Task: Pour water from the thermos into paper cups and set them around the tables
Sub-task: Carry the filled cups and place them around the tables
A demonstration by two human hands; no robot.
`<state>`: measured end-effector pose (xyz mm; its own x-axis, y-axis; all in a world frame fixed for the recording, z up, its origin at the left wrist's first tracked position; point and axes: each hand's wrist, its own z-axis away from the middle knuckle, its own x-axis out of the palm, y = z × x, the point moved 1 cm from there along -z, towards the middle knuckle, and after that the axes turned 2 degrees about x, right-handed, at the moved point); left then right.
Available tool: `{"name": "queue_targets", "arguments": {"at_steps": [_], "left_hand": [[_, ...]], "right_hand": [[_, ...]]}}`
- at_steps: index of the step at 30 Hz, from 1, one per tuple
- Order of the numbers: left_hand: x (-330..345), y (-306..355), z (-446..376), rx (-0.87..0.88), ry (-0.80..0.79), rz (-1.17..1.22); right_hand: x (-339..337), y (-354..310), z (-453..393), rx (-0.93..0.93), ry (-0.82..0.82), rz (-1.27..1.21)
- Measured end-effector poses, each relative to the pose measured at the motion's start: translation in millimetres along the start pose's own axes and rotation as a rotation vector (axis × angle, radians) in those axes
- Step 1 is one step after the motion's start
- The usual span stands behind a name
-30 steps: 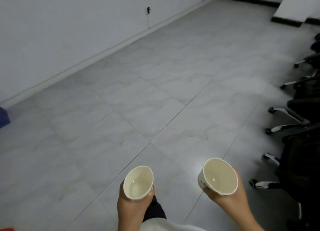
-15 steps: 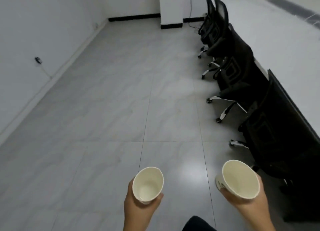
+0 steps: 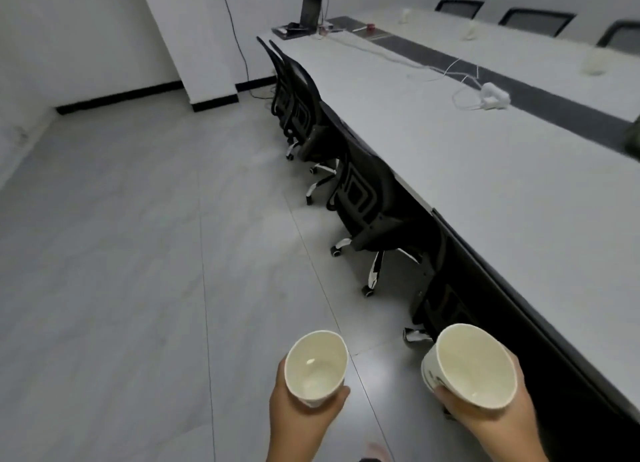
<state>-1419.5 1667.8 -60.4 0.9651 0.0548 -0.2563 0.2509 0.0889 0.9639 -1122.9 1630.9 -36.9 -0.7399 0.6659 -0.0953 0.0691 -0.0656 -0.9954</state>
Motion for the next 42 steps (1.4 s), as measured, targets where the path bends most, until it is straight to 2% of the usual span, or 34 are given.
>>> {"name": "queue_targets", "arguments": {"at_steps": [1,6,9,17,23,28,35,42], "left_hand": [[12,9,-25,0.021,-0.022,0.007],[61,35,-132,0.063,-0.125,0.01],[94,51,-196,0.078,-0.183,0.037],[192,106,-378,0.204,-0.574,0.079],[265,132,-471,0.215,-0.719,0.007],[330,158,-524,0.181,-0.766,0.006],[432,164,-587,0.158,-0.69,-0.061],[543,168,-638,0.124,-0.642,-0.109]], "right_hand": [[23,-1,4,-0.071,-0.012,0.091],[7,8,-87,-0.042,0.079,0.155],[26,12,-125,-0.1,0.111,0.237],[81,-12,-224,-0.019,0.457,0.138],[86,-30,-277,0.053,0.708,0.11],[53,-10,-313,0.136,0.863,0.197],[17,12,-412,0.182,0.859,0.153],[-1,51,-487,0.253,0.96,0.113]]}}
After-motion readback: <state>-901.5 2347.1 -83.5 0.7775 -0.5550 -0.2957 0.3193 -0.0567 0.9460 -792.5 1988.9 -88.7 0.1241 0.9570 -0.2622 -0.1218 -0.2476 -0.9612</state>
